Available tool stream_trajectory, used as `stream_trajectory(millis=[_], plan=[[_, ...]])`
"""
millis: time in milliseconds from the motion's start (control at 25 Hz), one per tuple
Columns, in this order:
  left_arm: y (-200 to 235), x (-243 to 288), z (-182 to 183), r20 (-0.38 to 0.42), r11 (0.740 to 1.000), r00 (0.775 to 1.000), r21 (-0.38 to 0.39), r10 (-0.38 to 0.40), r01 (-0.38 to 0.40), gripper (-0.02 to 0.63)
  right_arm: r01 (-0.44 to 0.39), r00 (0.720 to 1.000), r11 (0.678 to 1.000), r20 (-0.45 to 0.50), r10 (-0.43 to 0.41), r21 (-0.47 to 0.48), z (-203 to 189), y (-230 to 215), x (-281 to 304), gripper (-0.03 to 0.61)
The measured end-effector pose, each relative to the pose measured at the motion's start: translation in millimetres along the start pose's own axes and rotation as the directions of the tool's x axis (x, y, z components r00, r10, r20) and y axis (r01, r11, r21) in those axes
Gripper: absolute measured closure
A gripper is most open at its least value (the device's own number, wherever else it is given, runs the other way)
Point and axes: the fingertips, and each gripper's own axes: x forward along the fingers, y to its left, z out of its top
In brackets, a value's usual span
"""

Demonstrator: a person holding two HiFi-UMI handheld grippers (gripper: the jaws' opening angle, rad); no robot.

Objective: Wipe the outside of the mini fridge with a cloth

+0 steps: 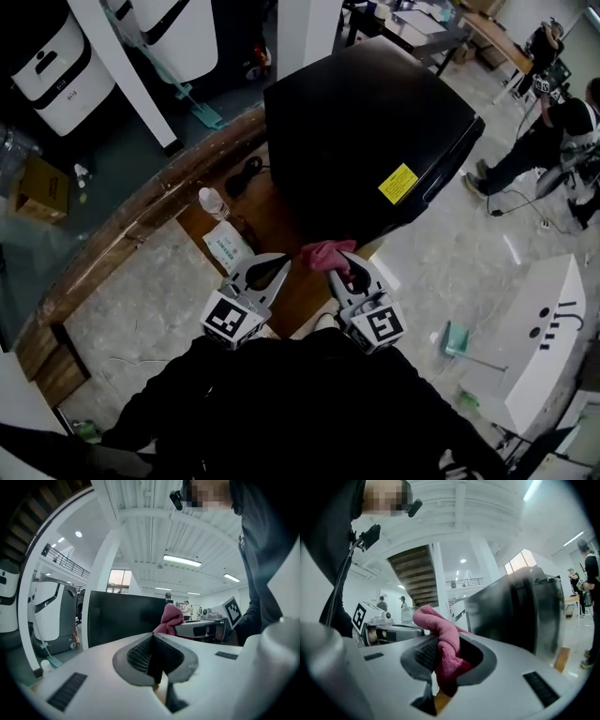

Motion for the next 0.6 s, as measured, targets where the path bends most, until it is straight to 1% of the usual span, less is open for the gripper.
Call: stream_trajectory(millis=[120, 240, 320, 480, 600], plan=[[-19, -8, 10, 0.024, 1.0, 0.999, -0.006, 0.027, -0.027, 0.607, -0.04, 0.999, 0.999, -0.006, 0.04, -0.022, 3, 2, -19, 0.494], [-28, -11, 15, 0.041, 0.996, 0.995, -0.028, 0.09, -0.089, 0.607, -0.102, 0.995, 0.994, -0.014, 0.102, -0.035, 10, -1, -30, 0.494], [-35, -15, 15, 0.038, 0.992, 0.992, -0.03, 0.122, -0.121, 0.607, -0.132, 0.991, 0.991, -0.01, 0.131, -0.038, 14, 1, -38, 0.494], [-58, -9, 9, 0.036, 0.987, 0.987, -0.03, 0.159, -0.158, 0.607, -0.183, 0.983, 0.983, -0.009, 0.183, -0.031, 15, -7, -53, 0.494], [-71, -5, 10, 0.044, 0.982, 0.982, -0.035, 0.185, -0.184, 0.607, -0.22, 0.975, 0.974, -0.015, 0.22, -0.053, 20, -9, -64, 0.494]])
